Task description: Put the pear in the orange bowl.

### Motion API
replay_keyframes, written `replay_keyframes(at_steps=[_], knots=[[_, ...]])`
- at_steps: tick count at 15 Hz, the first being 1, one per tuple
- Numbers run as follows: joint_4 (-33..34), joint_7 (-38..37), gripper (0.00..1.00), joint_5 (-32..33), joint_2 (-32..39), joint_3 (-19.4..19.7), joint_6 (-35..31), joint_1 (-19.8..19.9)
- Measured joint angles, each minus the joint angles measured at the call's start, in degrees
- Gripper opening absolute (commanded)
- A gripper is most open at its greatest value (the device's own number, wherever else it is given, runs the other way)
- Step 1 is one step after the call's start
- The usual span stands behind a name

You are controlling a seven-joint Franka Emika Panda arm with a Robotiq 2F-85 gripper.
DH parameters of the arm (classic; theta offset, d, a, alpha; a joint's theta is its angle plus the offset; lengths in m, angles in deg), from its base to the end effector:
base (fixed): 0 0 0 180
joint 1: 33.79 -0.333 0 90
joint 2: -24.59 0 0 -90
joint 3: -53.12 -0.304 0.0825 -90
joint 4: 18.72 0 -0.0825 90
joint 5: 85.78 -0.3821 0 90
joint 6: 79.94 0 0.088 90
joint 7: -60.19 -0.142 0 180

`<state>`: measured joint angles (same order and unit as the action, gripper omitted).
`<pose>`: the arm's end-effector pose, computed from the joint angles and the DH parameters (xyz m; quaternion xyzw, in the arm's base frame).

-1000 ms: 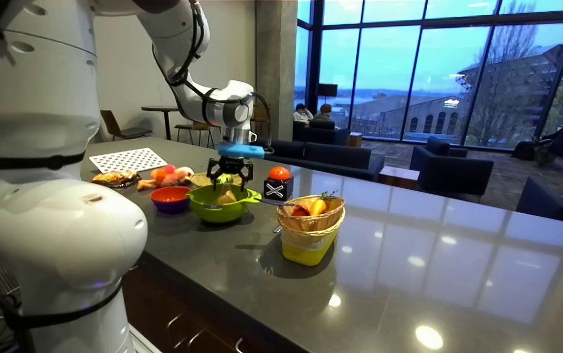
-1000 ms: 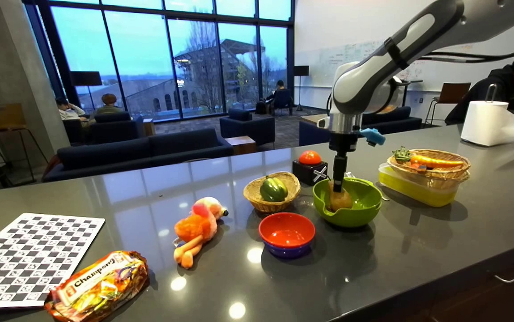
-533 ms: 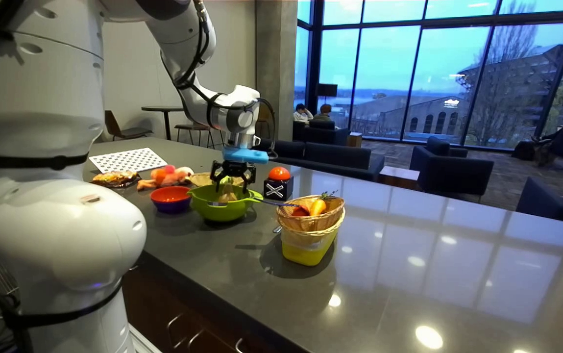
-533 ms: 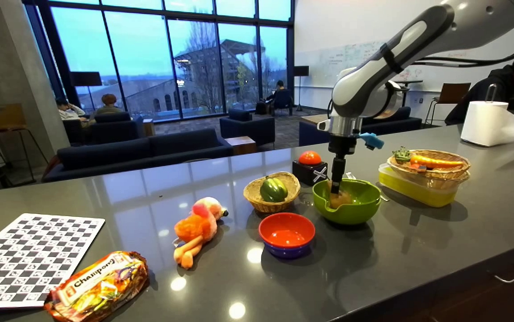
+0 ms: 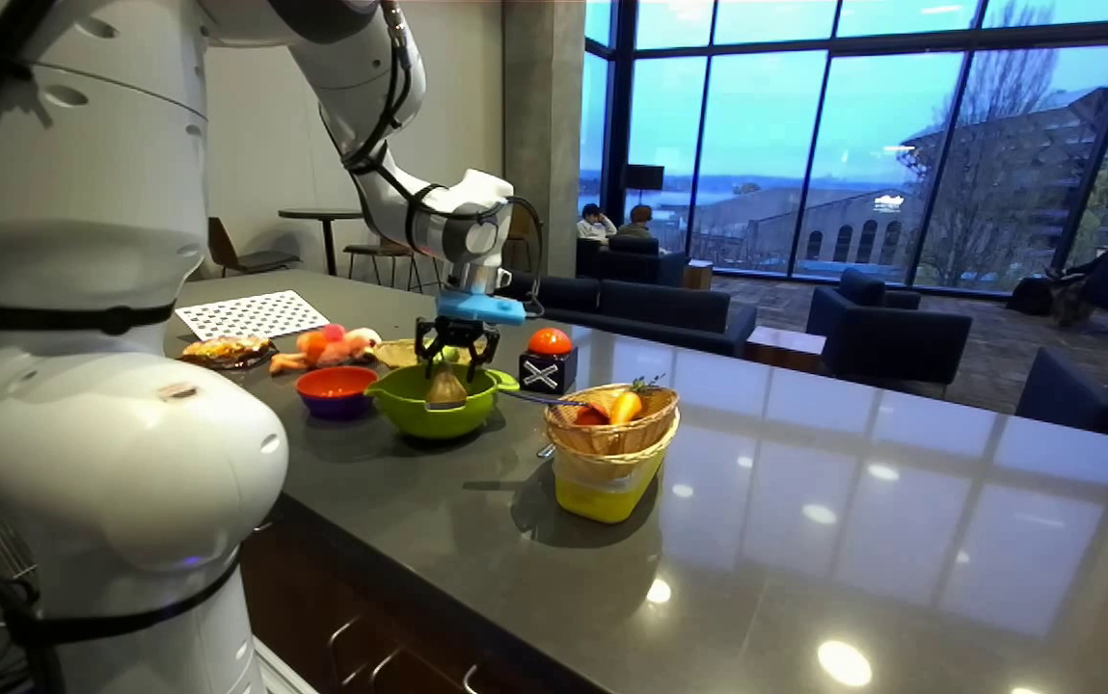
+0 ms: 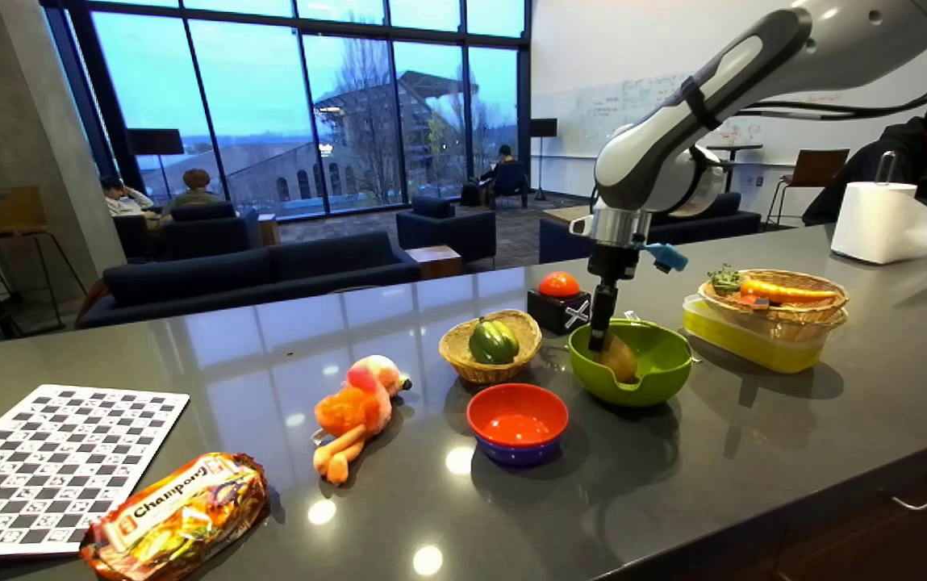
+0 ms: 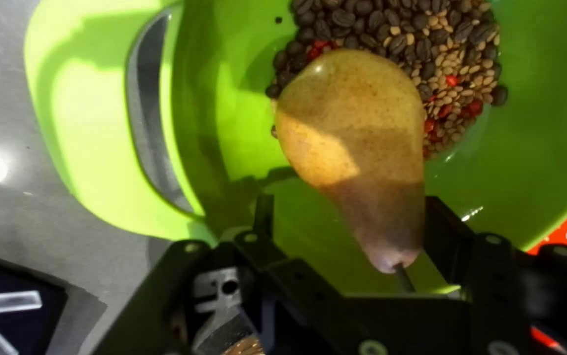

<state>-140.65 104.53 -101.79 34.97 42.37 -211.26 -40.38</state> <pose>0.5315 0.1801 0.2811 -0.8967 -0.4259 -0.0200 0.1192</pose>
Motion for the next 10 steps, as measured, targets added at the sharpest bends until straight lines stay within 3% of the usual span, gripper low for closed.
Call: replay_keyframes(at_steps=[6, 8, 9, 10], knots=[[0.14, 0.05, 0.01, -0.64, 0.01, 0.00, -0.07, 0.30], [0.14, 0.05, 0.00, -1.05, 0.01, 0.00, -0.14, 0.50], [0.14, 0.05, 0.27, -1.08, 0.01, 0.00, -0.19, 0.56], [0.14, 0.04, 0.26, -1.09, 0.01, 0.00, -0.20, 0.62]])
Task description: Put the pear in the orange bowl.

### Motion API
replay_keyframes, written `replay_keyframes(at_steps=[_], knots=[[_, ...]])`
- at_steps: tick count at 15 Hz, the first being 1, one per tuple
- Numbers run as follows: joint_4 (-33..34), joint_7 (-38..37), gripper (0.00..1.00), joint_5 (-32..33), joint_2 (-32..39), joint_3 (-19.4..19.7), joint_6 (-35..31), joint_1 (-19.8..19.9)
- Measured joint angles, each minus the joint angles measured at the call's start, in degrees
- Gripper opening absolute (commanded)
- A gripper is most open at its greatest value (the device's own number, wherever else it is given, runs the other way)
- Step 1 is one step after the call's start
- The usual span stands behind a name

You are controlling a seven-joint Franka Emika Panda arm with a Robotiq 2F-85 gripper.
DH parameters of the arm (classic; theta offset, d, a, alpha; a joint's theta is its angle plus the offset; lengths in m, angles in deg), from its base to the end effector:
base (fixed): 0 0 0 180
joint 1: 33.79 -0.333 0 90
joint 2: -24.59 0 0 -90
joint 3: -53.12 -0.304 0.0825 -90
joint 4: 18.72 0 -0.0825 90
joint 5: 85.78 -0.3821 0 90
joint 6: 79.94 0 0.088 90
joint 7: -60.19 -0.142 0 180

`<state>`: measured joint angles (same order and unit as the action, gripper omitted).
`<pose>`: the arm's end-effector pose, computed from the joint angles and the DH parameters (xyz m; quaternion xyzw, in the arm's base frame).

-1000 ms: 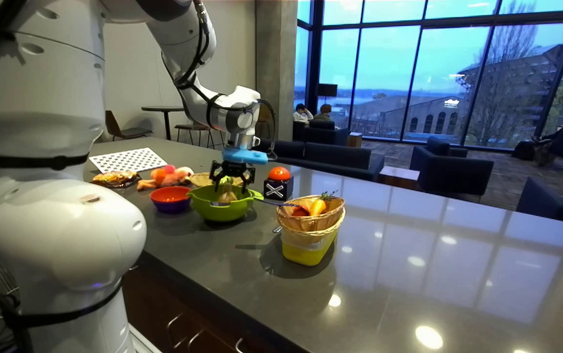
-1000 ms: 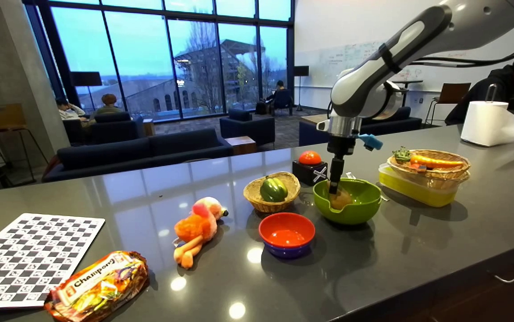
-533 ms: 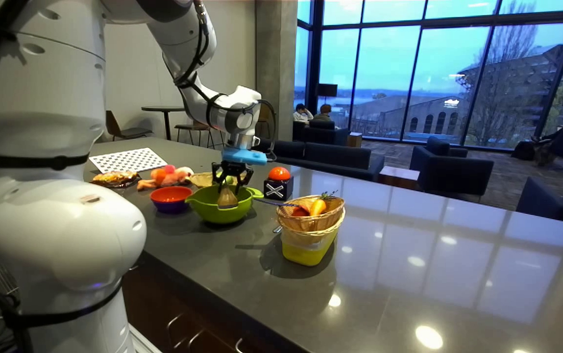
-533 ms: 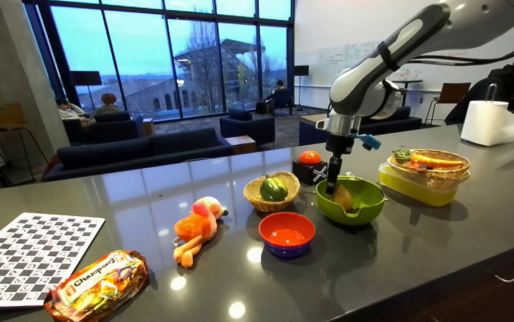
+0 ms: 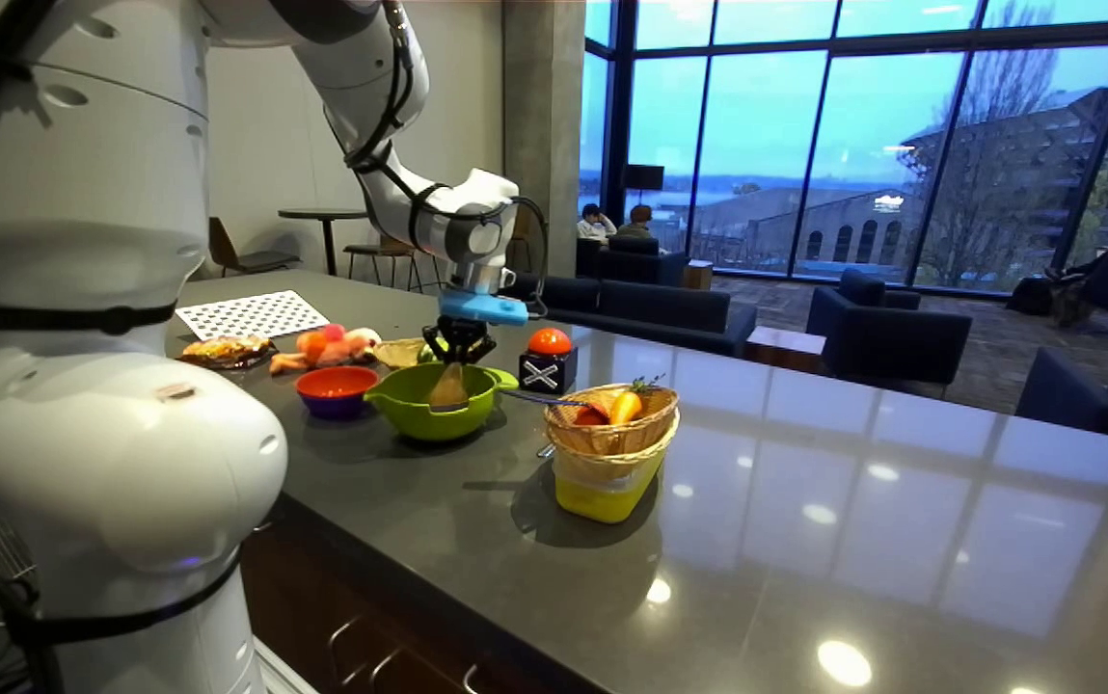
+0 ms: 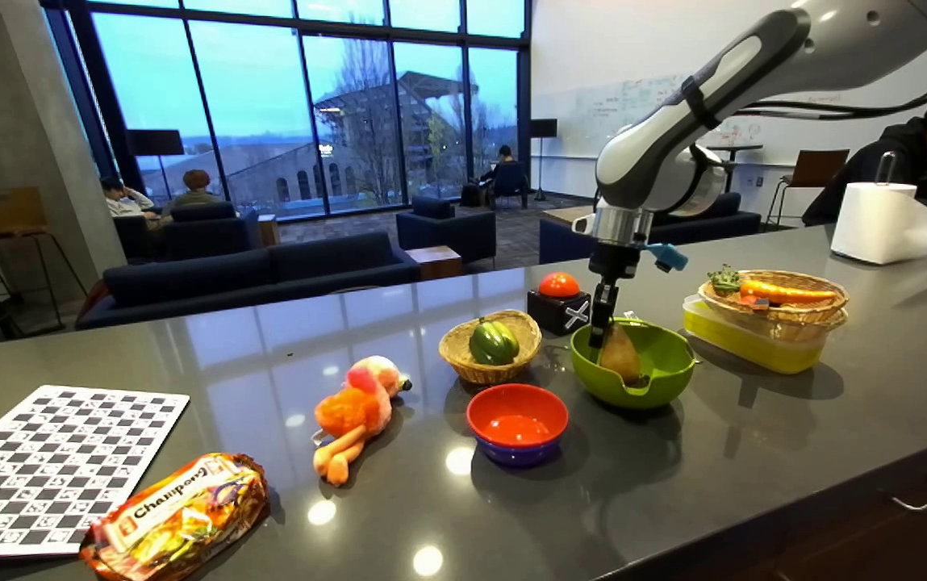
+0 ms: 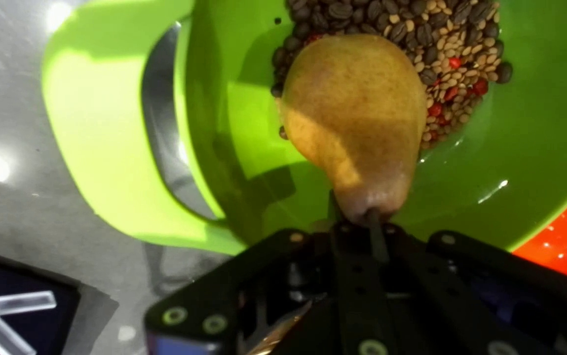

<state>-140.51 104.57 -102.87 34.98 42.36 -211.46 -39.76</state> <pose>0.5346 0.1754 0.2825 -0.9007 -0.4152 -0.0250 0.1251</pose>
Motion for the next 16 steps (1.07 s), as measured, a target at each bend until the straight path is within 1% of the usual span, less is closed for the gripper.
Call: replay_keyframes(at_steps=[1, 4, 5, 7, 11, 12, 16], knots=[[0.00, -0.01, 0.29, 0.00, 0.00, 0.00, 0.00, 0.04], [-0.01, -0.09, 0.46, 0.00, 0.01, 0.00, 0.05, 0.05], [-0.02, -0.78, 0.54, 0.23, 0.01, 0.01, 0.12, 0.04], [-0.12, -4.96, 0.68, 2.53, 0.01, 0.12, 0.20, -0.06], [-0.29, -16.84, 0.95, 9.16, -0.08, 0.19, 2.33, -0.78], [-0.29, -19.17, 0.99, 10.02, -0.17, 0.17, 3.26, -1.08], [-0.29, -24.97, 1.00, 11.02, -1.05, -0.04, 6.28, -2.57]])
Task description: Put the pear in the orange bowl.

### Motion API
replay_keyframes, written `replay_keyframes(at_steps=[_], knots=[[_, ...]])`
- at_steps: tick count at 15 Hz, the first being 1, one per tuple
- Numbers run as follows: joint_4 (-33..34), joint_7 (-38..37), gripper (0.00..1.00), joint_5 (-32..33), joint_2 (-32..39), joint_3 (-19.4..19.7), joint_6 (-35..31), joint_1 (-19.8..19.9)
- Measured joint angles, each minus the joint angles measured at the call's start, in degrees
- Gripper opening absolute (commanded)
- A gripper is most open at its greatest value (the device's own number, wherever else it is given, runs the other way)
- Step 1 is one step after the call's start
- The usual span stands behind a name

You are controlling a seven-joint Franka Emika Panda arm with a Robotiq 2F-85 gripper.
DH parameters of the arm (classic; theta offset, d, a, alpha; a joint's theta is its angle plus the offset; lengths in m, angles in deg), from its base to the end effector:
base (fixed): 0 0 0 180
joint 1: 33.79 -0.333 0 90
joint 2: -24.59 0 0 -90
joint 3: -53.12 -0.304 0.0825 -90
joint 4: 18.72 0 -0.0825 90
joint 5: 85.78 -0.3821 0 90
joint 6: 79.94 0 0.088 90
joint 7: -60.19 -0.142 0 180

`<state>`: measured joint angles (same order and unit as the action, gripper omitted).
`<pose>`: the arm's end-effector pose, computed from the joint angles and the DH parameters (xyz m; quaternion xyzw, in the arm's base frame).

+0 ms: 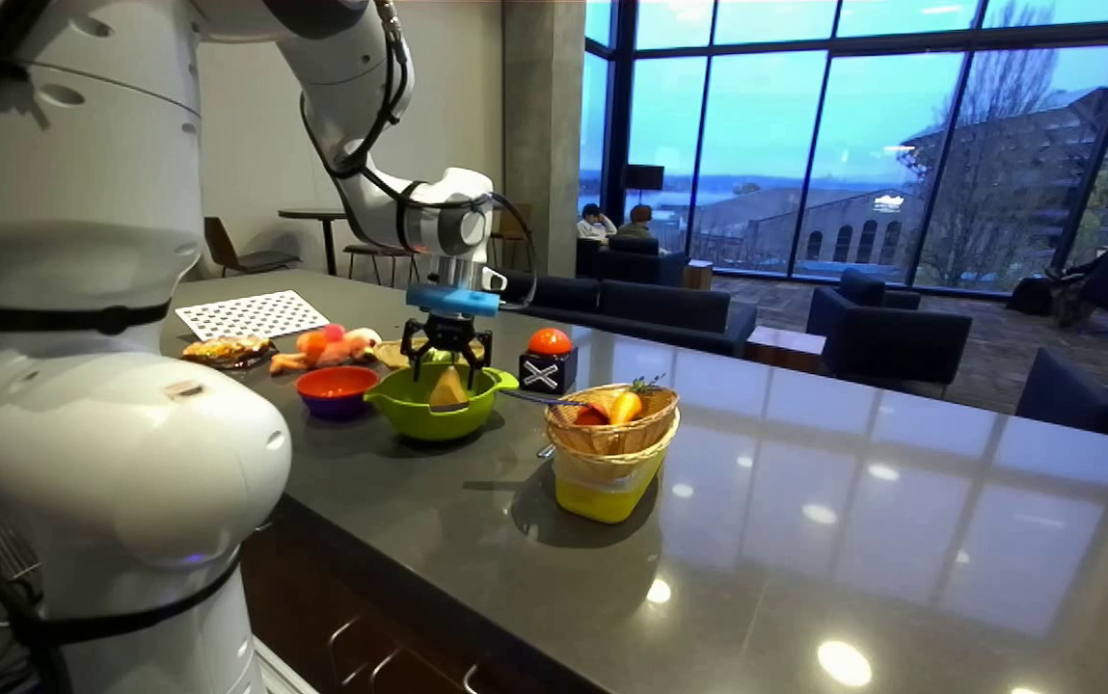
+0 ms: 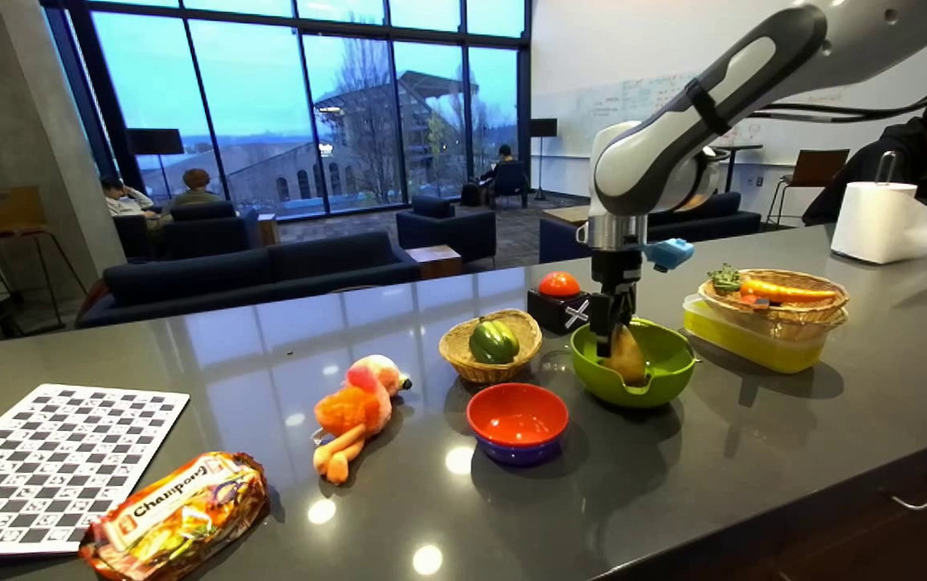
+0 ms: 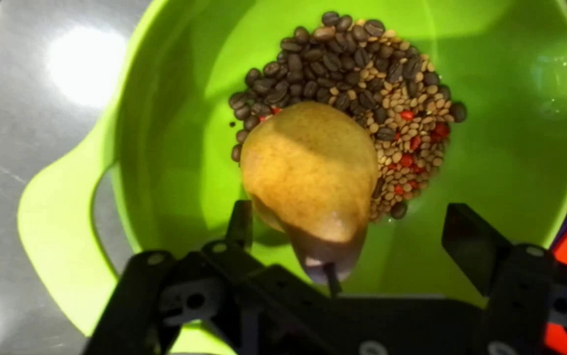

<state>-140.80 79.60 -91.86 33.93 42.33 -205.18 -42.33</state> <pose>0.5114 0.1870 0.2801 -0.9511 -0.2991 0.0528 0.0569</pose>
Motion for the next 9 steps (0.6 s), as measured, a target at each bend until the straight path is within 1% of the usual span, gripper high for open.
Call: replay_keyframes(at_steps=[5, 9], knots=[[-0.02, -5.63, 1.00, 0.60, -1.42, -0.08, 3.40, -1.05], [-0.22, -7.99, 1.00, 0.60, -2.23, -0.07, 5.27, -1.08]])
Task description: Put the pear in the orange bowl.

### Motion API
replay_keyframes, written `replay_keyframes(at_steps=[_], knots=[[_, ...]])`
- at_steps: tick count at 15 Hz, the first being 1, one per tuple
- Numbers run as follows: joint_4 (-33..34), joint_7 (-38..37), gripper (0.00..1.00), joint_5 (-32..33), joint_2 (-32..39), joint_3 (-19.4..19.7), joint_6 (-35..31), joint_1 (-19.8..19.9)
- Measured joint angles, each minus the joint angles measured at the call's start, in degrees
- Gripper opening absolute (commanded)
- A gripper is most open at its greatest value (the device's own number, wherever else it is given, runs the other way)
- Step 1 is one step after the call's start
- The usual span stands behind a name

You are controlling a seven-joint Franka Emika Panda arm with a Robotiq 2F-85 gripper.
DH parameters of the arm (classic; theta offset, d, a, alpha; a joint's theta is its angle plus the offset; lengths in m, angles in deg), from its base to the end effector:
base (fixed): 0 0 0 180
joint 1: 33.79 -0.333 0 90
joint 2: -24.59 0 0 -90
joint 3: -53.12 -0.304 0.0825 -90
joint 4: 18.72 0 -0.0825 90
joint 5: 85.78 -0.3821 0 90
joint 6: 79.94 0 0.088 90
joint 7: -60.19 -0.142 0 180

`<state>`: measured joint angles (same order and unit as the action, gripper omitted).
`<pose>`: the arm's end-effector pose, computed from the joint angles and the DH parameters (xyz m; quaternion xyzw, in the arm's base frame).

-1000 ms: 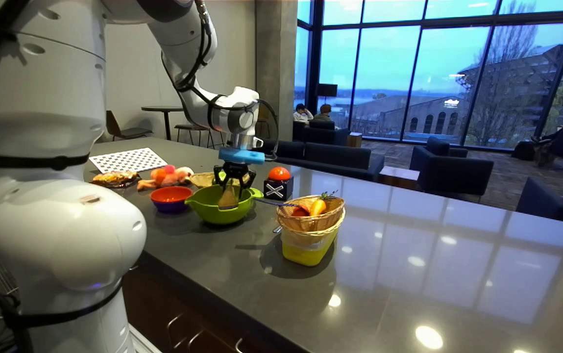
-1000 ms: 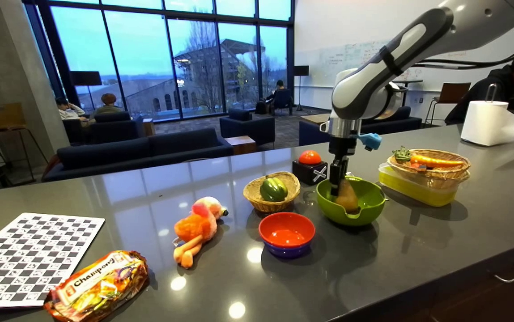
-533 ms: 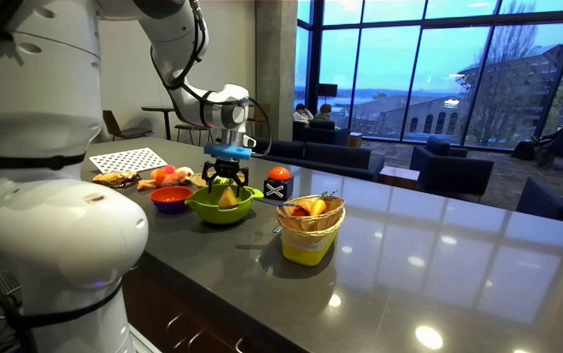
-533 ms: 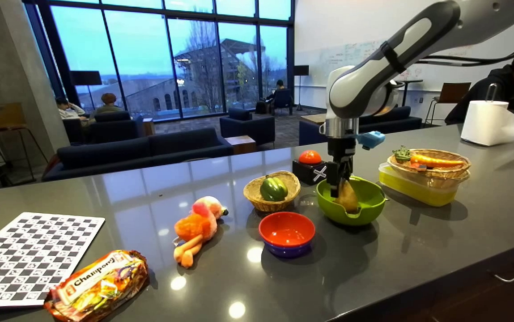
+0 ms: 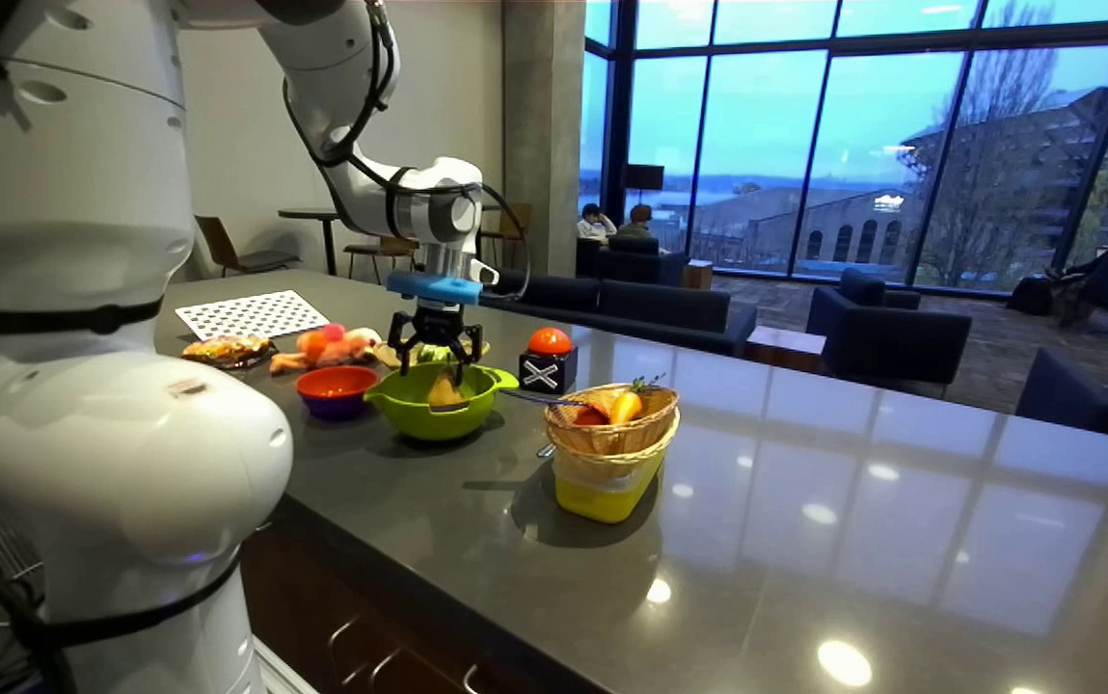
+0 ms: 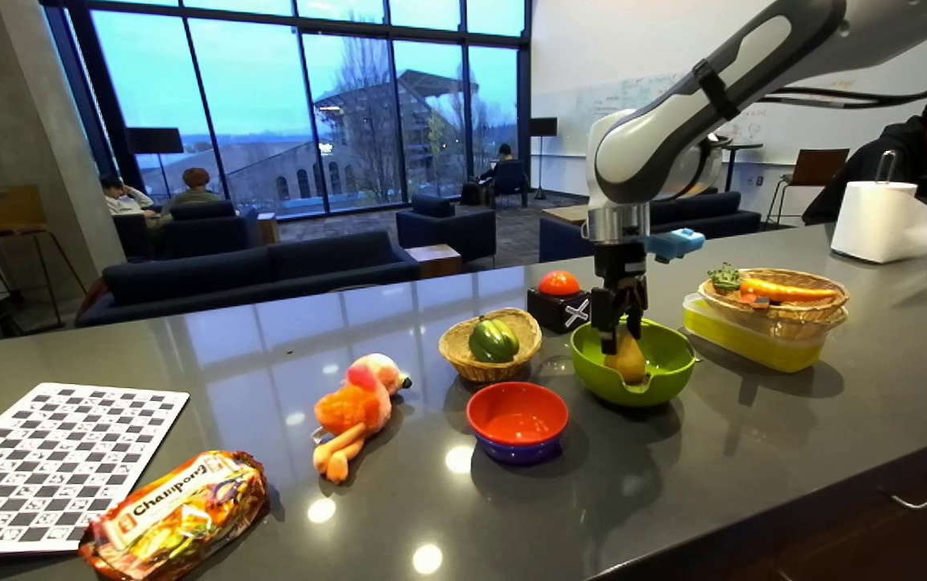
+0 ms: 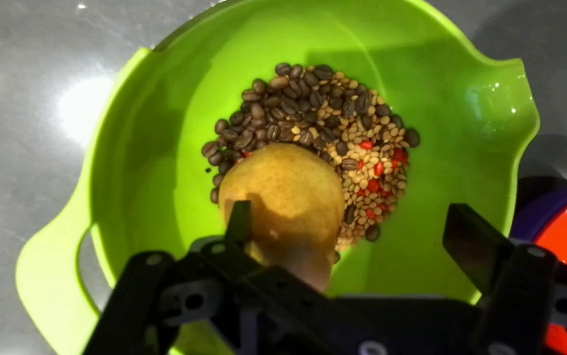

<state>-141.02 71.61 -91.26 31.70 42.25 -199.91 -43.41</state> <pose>0.4946 0.1931 0.2927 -0.9641 -0.2476 0.0851 0.0444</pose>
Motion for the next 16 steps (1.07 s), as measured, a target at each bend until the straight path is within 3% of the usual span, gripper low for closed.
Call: replay_keyframes(at_steps=[7, 9, 16], knots=[[-0.30, -0.07, 1.00, 0.00, -0.18, 0.22, 0.10, 0.07], [-0.33, 0.14, 0.73, 0.00, -0.18, 0.23, 0.00, 0.20], [-0.32, 1.57, 0.20, 0.00, -0.18, 0.49, -0.91, 0.57]])
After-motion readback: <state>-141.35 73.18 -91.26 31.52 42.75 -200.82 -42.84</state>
